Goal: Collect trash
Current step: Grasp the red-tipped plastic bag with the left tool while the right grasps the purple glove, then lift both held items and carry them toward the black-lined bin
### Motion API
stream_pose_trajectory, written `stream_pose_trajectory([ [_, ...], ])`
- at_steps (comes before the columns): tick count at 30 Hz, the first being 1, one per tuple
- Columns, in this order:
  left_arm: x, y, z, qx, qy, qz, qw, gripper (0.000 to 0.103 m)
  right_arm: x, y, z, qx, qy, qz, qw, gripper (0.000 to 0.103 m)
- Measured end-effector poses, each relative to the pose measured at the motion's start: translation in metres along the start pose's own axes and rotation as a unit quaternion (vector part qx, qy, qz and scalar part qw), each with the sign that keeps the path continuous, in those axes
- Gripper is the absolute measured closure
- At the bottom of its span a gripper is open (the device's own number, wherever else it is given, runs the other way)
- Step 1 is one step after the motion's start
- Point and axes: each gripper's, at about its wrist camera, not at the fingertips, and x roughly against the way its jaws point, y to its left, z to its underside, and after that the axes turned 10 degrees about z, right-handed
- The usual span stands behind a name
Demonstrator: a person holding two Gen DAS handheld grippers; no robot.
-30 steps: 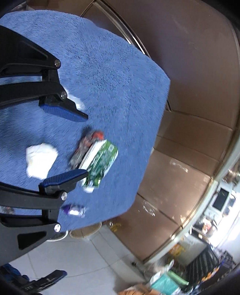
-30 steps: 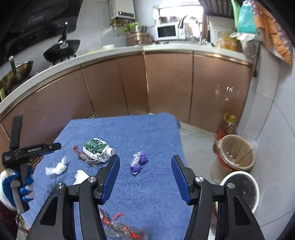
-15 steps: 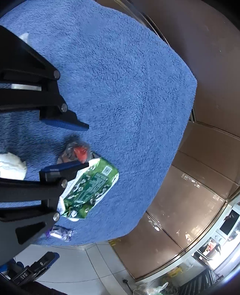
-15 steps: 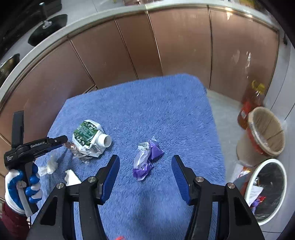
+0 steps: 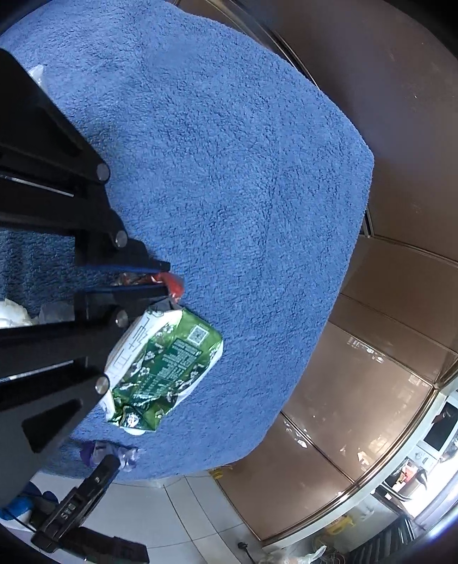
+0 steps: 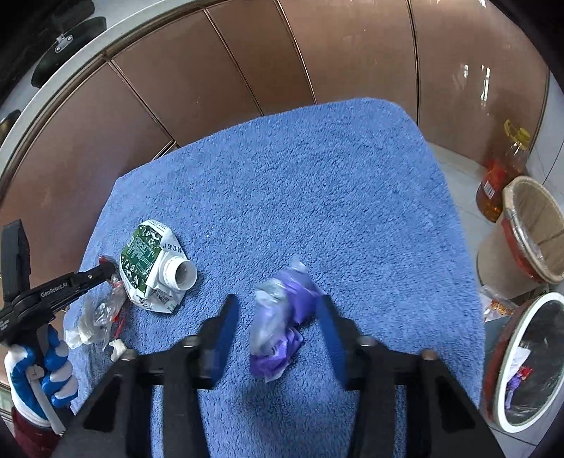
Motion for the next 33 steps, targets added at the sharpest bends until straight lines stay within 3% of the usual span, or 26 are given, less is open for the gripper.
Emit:
stream_pose_trajectory([
  [7,0.023,-0.001,0.001,-0.001,-0.019,0.004,0.9998,0.099,0.02,0.004,0.004,0.011,-0.018,-0.016,1.0,0.077],
  [19,0.1,-0.029,0.009,-0.03,-0.069,0.016,0.9971,0.099,0.104,0.021,0.017,0.022,-0.09,-0.036,0.995,0.078],
  [33,0.186,-0.066,0.052,-0.09,-0.126,0.024,0.9877,0.099,0.196,0.043,0.063,0.035,-0.166,-0.026,0.985,0.078],
])
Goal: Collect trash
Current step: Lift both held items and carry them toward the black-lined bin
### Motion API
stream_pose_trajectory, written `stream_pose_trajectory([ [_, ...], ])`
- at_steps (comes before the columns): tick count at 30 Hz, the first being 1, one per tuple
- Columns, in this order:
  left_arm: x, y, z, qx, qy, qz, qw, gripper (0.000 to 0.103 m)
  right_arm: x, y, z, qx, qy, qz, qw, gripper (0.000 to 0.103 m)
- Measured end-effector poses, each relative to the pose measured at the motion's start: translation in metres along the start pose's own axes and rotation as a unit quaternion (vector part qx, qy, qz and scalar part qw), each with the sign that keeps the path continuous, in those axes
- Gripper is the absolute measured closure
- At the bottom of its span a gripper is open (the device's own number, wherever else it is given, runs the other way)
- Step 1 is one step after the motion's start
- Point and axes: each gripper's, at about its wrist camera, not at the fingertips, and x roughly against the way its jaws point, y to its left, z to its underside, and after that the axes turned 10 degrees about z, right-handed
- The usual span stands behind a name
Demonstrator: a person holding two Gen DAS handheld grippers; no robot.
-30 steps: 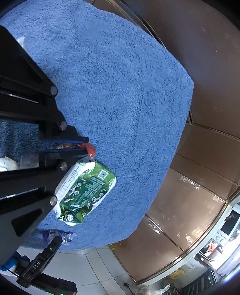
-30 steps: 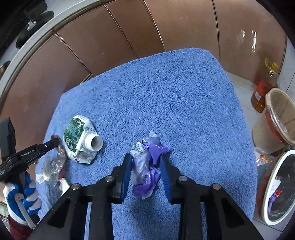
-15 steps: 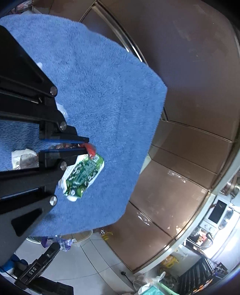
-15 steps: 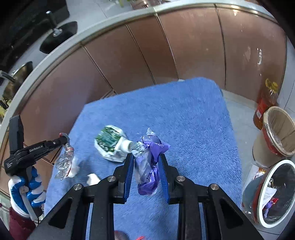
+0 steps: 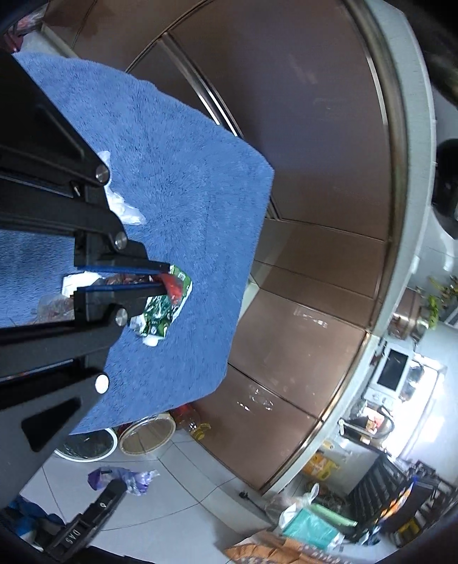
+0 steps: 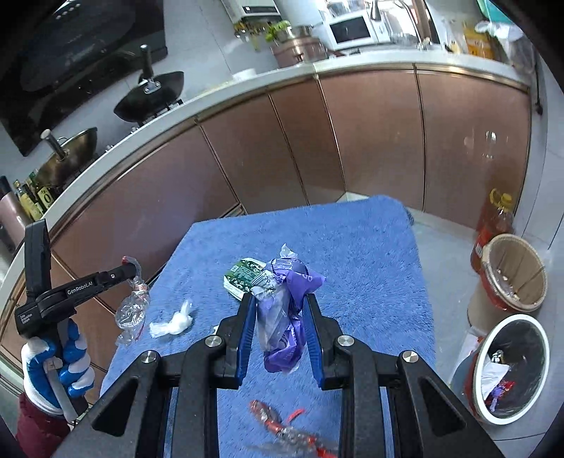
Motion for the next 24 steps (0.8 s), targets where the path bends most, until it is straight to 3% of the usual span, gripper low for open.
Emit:
stream_pose_trajectory([
  [14,0.079,-0.063,0.03,-0.09,-0.084,-0.018,0.9922,0.099,0.074,0.011,0.012,0.014,-0.066,0.011,0.998,0.078],
  [24,0.1,-0.09,0.039,-0.134,-0.126,-0.045,0.9819,0.099,0.094,0.006,0.024,0.016,-0.087,0.012,0.996,0.078],
])
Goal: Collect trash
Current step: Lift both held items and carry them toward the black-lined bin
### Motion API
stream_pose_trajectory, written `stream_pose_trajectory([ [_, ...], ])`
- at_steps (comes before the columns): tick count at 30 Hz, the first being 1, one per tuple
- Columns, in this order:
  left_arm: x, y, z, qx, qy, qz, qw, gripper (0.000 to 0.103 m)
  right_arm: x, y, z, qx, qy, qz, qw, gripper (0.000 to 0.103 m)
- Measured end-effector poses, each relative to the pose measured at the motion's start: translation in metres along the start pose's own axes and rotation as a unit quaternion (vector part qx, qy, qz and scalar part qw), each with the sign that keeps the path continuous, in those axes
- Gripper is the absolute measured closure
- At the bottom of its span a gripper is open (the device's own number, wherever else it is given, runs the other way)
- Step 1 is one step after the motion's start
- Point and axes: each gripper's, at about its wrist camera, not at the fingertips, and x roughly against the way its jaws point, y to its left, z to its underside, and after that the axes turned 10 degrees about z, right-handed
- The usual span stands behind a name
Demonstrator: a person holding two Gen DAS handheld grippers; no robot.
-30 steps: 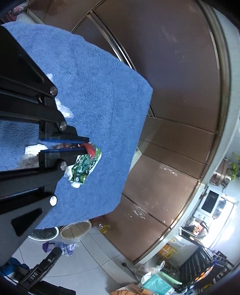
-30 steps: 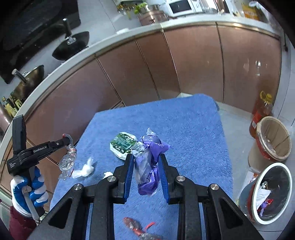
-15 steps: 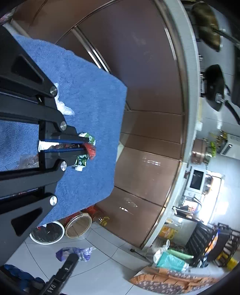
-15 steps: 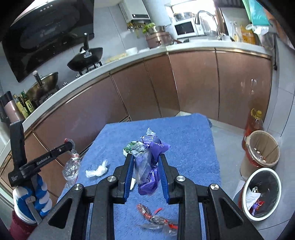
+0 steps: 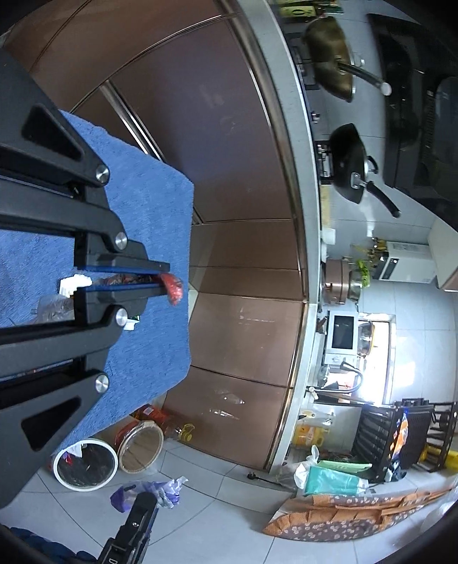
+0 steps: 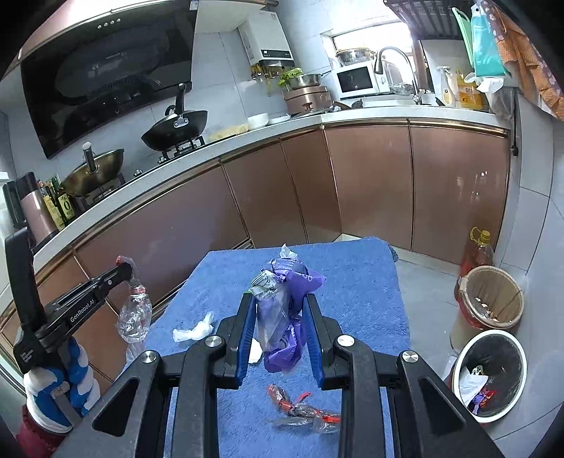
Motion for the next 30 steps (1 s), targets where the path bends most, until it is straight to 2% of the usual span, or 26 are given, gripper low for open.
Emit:
stream_pose_trajectory([
  [9,-0.006,-0.016,-0.002,-0.026,-0.009,-0.005,0.9996,0.099,0.007,-0.007,0.005,-0.003,-0.012,0.002,1.0,0.078],
  [17,-0.021,-0.035,-0.001,-0.039,-0.003,-0.004,0.9992,0.099,0.005,-0.02,0.011,-0.017,-0.011,0.015,1.0,0.078],
  [30,-0.069,-0.077,0.0,-0.044,0.027,0.022,0.9984,0.099,-0.005,-0.073,0.021,-0.049,-0.009,0.043,0.998,0.078],
])
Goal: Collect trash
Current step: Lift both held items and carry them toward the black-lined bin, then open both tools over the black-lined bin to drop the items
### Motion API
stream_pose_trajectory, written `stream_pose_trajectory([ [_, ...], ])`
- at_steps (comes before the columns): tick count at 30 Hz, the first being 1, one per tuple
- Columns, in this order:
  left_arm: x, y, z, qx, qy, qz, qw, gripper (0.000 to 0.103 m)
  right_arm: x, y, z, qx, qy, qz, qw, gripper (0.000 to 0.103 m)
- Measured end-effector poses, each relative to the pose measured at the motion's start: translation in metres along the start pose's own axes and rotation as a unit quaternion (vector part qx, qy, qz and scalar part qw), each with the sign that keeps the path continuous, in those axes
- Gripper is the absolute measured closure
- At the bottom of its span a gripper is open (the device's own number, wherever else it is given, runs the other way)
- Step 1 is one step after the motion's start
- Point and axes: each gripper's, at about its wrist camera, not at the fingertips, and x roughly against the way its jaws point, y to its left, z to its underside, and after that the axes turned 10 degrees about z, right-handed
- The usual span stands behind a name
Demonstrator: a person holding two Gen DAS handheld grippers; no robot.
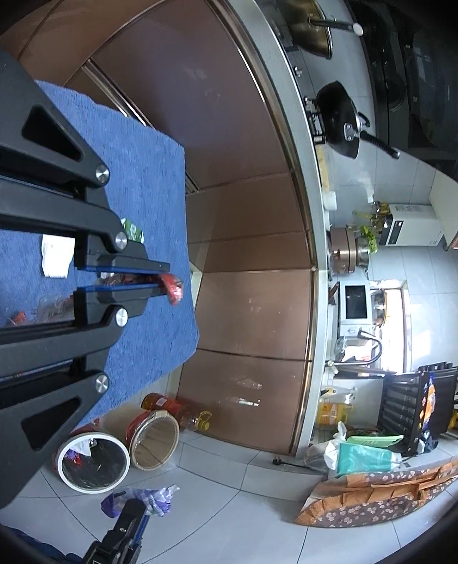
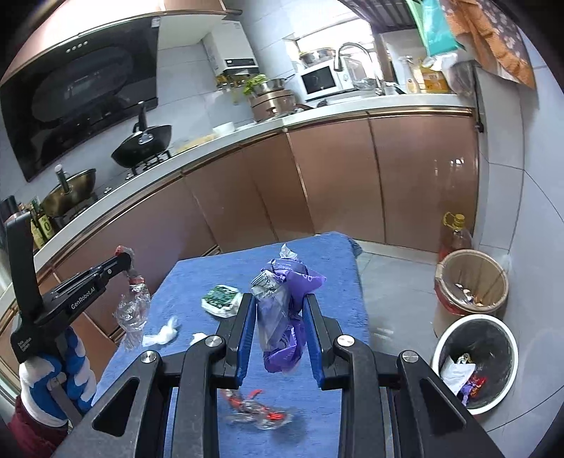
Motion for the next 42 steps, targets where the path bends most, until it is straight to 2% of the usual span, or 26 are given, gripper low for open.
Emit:
stream_pose_trajectory([
  [8,-0.036,-0.04,-0.004,-0.006,0.022,0.039,0.999,0.099,-0.008,-0.048,0.008,-0.025,0.005,0.047,0.999,0.078],
  [17,-0.072,-0.104,-0.013,-0.016,0.044,0.1,0.9939,0.099,-0.009,-0.107,0.019,-0.052,0.005,0.102,0.993,0.078],
  [25,-0.107,-0.173,-0.018,-0.033,0.066,0.153,0.9854,0.099,-0.009,-0.144,0.024,-0.062,0.0,0.155,0.986,0.078],
  [32,-0.146,-0.224,-0.011,-0.042,0.104,0.194,0.9746,0.099,-0.02,-0.174,0.031,-0.064,0.009,0.189,0.98,0.078],
  [42,-0.201,-0.279,0.006,-0.045,0.156,0.227,0.9602,0.099,-0.044,-0.215,0.046,-0.085,0.034,0.222,0.971,0.078],
])
